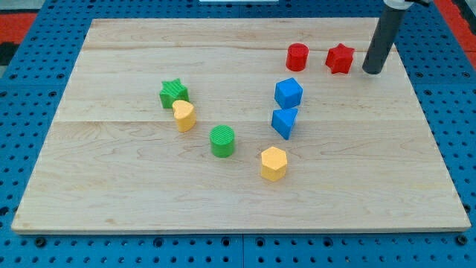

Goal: Slide the red star along with the red circle to the top center

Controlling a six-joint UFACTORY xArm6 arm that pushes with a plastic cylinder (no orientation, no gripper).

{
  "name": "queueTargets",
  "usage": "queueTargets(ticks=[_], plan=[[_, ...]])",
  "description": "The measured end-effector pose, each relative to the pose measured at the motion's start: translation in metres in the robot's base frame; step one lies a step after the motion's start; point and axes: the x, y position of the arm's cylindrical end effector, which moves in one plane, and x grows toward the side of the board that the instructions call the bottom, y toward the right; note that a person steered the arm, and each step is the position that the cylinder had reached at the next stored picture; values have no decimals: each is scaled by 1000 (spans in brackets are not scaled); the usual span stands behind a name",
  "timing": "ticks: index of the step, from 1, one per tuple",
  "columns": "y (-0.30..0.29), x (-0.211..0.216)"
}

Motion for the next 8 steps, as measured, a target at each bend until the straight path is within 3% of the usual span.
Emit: queueTargets(ticks=[2,3,4,5,6,8], plan=[[1,2],[52,-3],[54,-24],[13,-37],[-64,-40],[-39,6]])
